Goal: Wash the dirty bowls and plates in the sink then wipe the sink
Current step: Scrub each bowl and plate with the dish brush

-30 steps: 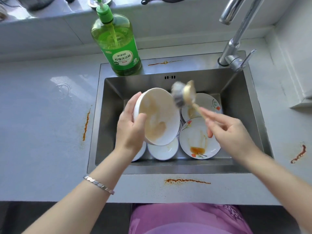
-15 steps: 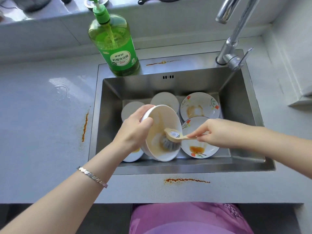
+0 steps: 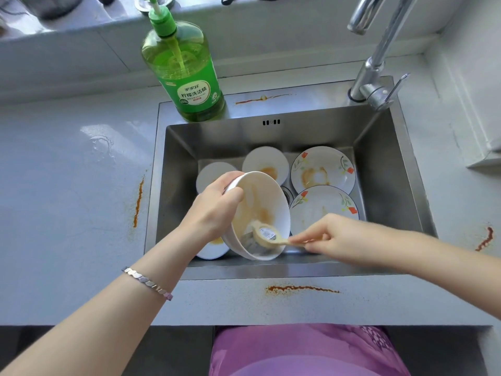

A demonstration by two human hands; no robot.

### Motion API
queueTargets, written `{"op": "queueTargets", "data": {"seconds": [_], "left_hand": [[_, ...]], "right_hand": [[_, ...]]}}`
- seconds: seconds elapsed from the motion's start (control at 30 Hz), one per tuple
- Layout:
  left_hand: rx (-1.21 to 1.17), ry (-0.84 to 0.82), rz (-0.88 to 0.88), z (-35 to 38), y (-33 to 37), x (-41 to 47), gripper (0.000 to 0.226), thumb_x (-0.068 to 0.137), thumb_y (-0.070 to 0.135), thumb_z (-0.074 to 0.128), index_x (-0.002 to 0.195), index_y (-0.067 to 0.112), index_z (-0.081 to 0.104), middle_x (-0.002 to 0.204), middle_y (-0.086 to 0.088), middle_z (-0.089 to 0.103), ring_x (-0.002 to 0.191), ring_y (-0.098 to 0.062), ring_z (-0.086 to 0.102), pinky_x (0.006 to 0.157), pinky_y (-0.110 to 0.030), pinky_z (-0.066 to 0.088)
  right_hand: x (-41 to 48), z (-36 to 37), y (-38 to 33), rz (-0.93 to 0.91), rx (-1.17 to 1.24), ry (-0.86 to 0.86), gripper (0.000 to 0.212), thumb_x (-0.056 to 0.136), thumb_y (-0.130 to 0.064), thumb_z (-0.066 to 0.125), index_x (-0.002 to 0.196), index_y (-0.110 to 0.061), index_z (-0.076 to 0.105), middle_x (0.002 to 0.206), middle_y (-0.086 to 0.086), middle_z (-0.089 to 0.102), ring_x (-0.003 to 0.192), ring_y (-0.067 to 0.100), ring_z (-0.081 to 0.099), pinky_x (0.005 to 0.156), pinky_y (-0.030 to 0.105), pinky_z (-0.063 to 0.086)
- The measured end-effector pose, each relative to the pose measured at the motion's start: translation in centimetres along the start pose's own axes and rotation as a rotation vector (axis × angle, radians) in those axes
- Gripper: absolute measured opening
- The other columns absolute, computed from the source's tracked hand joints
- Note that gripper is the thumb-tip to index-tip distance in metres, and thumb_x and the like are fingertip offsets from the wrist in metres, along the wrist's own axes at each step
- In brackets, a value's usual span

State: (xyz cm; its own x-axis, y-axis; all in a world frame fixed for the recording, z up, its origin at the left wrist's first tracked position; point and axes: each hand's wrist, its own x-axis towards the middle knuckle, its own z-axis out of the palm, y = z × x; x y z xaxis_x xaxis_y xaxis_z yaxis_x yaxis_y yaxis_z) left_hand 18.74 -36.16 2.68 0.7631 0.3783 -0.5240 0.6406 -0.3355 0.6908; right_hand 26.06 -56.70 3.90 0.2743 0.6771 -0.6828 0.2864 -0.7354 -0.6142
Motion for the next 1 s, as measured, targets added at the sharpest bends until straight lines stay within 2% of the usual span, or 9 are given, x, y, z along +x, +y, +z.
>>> {"op": "queueTargets", "data": {"seconds": [0.1, 0.27, 0.33, 0.5, 0.63, 0.77, 0.83, 0.9, 1.0], "left_hand": [[-0.001, -0.051, -0.08, -0.5, 0.3, 0.1, 0.04, 0.075, 0.029, 0.041, 0.11, 0.039, 0.058, 0.098, 0.011, 0.06, 0.096, -0.016, 0.054, 0.074, -0.034, 0.045], [-0.033, -0.194, -0.251, -0.2, 1.3, -0.1, 0.037, 0.088, 0.015, 0.035, 0.114, 0.029, 0.056, 0.098, -0.009, 0.059, 0.087, -0.027, 0.056, 0.07, -0.034, 0.049], [-0.06, -0.222, -0.307, -0.3, 1.6, -0.3, 0.034, 0.087, 0.016, 0.034, 0.112, 0.025, 0.056, 0.095, -0.012, 0.059, 0.083, -0.029, 0.057, 0.071, -0.035, 0.049], [-0.046, -0.154, -0.309, -1.2, 1.6, 0.2, 0.026, 0.086, 0.016, 0.037, 0.102, 0.025, 0.055, 0.094, -0.01, 0.055, 0.077, -0.027, 0.054, 0.066, -0.033, 0.05], [-0.037, -0.143, -0.279, -0.9, 1.8, 0.4, 0.029, 0.086, 0.015, 0.037, 0.107, 0.026, 0.054, 0.093, -0.009, 0.055, 0.078, -0.027, 0.054, 0.068, -0.035, 0.05], [0.039, -0.282, -0.234, 0.0, 2.1, 0.0, 0.036, 0.088, 0.015, 0.035, 0.116, 0.028, 0.053, 0.094, -0.009, 0.057, 0.082, -0.026, 0.056, 0.068, -0.033, 0.049], [0.039, -0.262, -0.231, -0.5, 1.9, 0.2, 0.038, 0.086, 0.014, 0.036, 0.116, 0.027, 0.054, 0.096, -0.011, 0.057, 0.081, -0.027, 0.056, 0.067, -0.033, 0.049], [-0.018, -0.18, -0.239, -1.1, 1.6, 0.7, 0.037, 0.086, 0.014, 0.036, 0.115, 0.027, 0.054, 0.096, -0.009, 0.055, 0.079, -0.026, 0.054, 0.063, -0.032, 0.048], [-0.146, -0.045, -0.282, -1.4, 0.6, 1.0, 0.032, 0.086, 0.015, 0.036, 0.11, 0.028, 0.054, 0.1, -0.008, 0.053, 0.082, -0.028, 0.053, 0.062, -0.032, 0.047]], "right_hand": [[0.1, -2.1, 1.2, 0.036, -0.213, 0.159, 0.032, 0.095, -0.034, 0.044, 0.107, -0.062, 0.055, 0.066, -0.02, 0.06, 0.057, 0.006, 0.053, 0.053, 0.021, 0.039], [1.1, -2.5, 0.6, -0.224, -0.71, 0.533, 0.055, 0.09, -0.019, 0.05, 0.125, -0.061, 0.038, 0.058, -0.007, 0.037, 0.048, 0.017, 0.039, 0.04, 0.025, 0.027], [1.4, -2.4, 0.9, -0.367, -0.768, 0.58, 0.063, 0.071, -0.007, 0.068, 0.118, -0.048, 0.057, 0.052, -0.005, 0.028, 0.036, 0.019, 0.023, 0.04, 0.014, 0.009], [0.7, -1.2, 3.6, -0.345, -0.781, 0.525, 0.065, 0.056, -0.007, 0.081, 0.112, -0.037, 0.066, 0.052, -0.004, 0.023, 0.035, 0.017, 0.016, 0.044, 0.012, 0.003], [0.2, -0.5, 2.8, -0.228, -0.705, 0.44, 0.055, 0.092, -0.022, 0.046, 0.131, -0.059, 0.032, 0.057, -0.007, 0.024, 0.05, 0.018, 0.031, 0.04, 0.023, 0.012], [1.0, -1.0, 2.3, -0.285, -0.724, 0.549, 0.045, 0.073, -0.02, 0.055, 0.108, -0.047, 0.064, 0.049, -0.009, 0.02, 0.036, 0.015, 0.016, 0.04, 0.013, 0.001], [1.1, -0.8, 2.9, -0.264, -0.75, 0.562, 0.05, 0.085, -0.02, 0.05, 0.117, -0.058, 0.049, 0.054, -0.006, 0.038, 0.041, 0.018, 0.033, 0.035, 0.022, 0.017], [0.4, 0.2, 3.4, -0.115, -0.674, 0.4, 0.05, 0.097, -0.028, 0.034, 0.126, -0.066, 0.018, 0.075, -0.006, 0.056, 0.066, 0.018, 0.054, 0.053, 0.032, 0.044], [-0.7, 0.8, 3.1, -0.058, -0.222, 0.286, 0.04, 0.097, -0.034, 0.039, 0.118, -0.067, 0.034, 0.067, -0.018, 0.057, 0.064, 0.006, 0.055, 0.068, 0.026, 0.049]]}}
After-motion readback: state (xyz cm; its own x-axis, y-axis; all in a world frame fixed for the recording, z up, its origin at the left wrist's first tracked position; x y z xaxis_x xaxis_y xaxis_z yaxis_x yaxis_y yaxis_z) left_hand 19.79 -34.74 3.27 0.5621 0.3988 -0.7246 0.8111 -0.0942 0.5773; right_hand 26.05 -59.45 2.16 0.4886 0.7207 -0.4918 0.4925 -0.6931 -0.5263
